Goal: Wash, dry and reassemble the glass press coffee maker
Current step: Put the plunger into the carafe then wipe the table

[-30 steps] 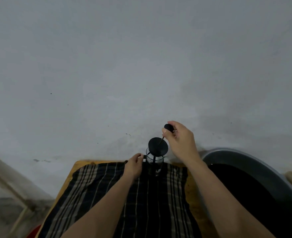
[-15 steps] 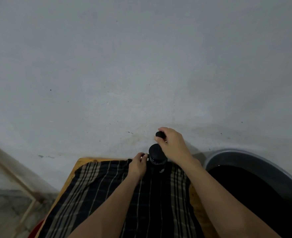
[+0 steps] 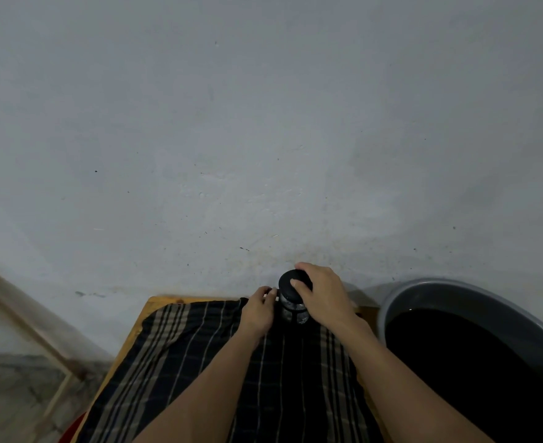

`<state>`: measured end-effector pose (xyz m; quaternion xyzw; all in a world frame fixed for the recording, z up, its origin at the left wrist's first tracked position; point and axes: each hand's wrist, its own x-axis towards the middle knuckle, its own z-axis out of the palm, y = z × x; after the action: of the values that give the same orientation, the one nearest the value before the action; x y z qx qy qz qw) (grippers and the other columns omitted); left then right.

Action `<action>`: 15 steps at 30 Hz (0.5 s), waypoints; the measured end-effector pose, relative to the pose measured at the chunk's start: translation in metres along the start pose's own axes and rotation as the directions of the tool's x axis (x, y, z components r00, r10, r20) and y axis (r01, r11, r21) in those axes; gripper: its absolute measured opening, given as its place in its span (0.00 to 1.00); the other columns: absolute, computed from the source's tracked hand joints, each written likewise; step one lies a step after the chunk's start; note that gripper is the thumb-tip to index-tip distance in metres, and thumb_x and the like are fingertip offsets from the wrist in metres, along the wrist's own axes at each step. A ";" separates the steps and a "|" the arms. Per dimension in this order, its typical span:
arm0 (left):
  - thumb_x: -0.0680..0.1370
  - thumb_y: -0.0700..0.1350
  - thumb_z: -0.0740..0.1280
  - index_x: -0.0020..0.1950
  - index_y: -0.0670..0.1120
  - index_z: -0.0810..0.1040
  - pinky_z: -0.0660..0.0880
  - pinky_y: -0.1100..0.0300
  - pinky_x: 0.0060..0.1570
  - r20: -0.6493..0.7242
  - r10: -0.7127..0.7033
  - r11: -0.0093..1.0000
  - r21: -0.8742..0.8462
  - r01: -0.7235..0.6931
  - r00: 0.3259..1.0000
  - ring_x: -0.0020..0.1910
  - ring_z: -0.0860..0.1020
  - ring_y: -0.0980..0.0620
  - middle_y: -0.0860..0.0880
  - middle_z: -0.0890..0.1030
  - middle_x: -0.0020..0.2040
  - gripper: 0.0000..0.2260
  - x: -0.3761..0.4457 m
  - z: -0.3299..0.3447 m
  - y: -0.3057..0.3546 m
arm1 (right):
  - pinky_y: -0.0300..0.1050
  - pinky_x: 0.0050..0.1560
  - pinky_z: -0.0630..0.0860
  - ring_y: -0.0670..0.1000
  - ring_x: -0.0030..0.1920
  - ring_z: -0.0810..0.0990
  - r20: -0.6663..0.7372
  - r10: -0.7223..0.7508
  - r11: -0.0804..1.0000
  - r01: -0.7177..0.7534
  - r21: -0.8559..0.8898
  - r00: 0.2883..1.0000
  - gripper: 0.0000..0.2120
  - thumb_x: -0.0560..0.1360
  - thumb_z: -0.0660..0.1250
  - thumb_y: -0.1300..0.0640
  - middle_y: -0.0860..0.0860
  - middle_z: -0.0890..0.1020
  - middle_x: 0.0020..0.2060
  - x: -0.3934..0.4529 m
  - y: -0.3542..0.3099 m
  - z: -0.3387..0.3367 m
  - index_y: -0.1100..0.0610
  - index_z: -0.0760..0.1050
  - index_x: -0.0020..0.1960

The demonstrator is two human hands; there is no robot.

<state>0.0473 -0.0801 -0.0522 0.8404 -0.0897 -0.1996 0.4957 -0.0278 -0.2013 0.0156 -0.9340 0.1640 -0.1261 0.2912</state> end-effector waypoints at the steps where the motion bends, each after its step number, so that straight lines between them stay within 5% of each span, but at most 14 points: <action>1: 0.83 0.51 0.55 0.68 0.45 0.72 0.70 0.58 0.54 0.001 -0.002 1.000 0.001 0.002 1.000 0.61 0.75 0.46 0.44 0.77 0.64 0.17 0.000 0.000 -0.001 | 0.46 0.59 0.72 0.54 0.62 0.75 0.004 0.000 1.000 0.000 -0.004 1.000 0.16 0.79 0.63 0.51 0.52 0.80 0.60 -0.001 0.001 0.002 0.54 0.74 0.65; 15: 0.83 0.52 0.55 0.66 0.45 0.73 0.73 0.54 0.55 0.023 0.007 1.000 -0.007 -0.007 1.000 0.58 0.77 0.45 0.43 0.79 0.62 0.17 0.005 -0.001 -0.002 | 0.46 0.65 0.73 0.52 0.63 0.76 -0.014 0.018 1.000 -0.018 0.021 1.000 0.18 0.79 0.63 0.54 0.52 0.78 0.63 0.001 0.003 0.014 0.57 0.73 0.68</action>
<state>0.0519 -0.0798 -0.0544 0.8361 -0.0978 -0.2079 0.4982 -0.0227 -0.1964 0.0027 -0.9286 0.1731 -0.1316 0.3007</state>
